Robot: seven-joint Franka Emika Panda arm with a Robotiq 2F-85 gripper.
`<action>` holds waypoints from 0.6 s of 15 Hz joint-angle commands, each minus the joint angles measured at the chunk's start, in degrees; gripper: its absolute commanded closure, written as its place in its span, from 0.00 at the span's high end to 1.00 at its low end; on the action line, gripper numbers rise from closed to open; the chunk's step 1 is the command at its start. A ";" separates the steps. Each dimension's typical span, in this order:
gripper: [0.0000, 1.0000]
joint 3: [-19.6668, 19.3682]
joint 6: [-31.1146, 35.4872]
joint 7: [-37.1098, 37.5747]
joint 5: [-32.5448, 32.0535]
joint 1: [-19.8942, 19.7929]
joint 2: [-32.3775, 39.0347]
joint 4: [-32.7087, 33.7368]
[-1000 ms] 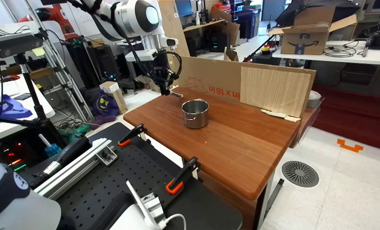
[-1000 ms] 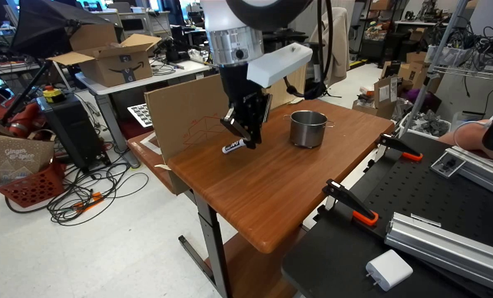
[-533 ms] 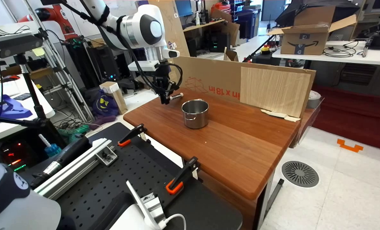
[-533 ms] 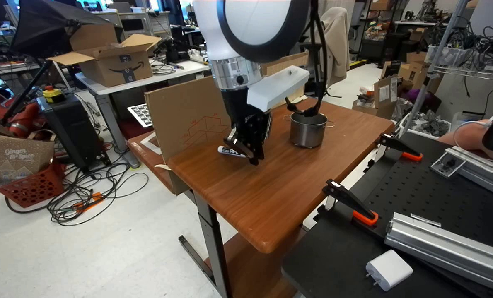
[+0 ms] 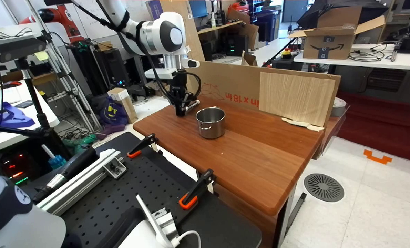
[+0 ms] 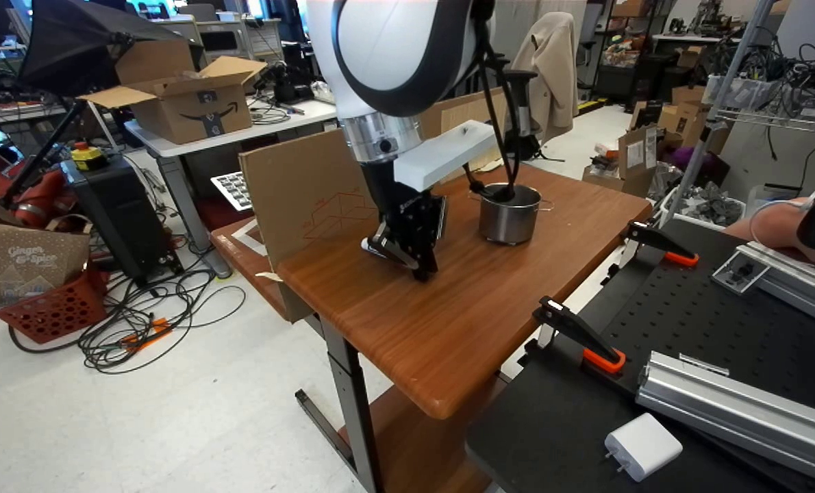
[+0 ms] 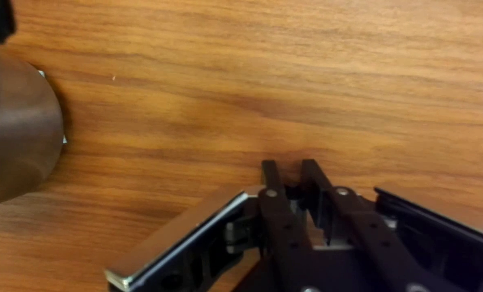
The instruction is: Take the black marker out of the pot and place it on the left side of the table
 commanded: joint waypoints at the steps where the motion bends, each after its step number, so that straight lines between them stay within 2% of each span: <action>1: 0.05 -0.54 -4.19 -1.18 1.93 0.74 2.47 4.09; 2: 0.44 -0.69 -4.75 -0.96 1.78 0.94 2.77 4.60; 4: 0.52 -0.76 -5.89 -0.79 1.67 1.05 3.18 5.46; 9: 0.88 -0.73 -6.94 -0.83 1.74 1.04 4.05 6.79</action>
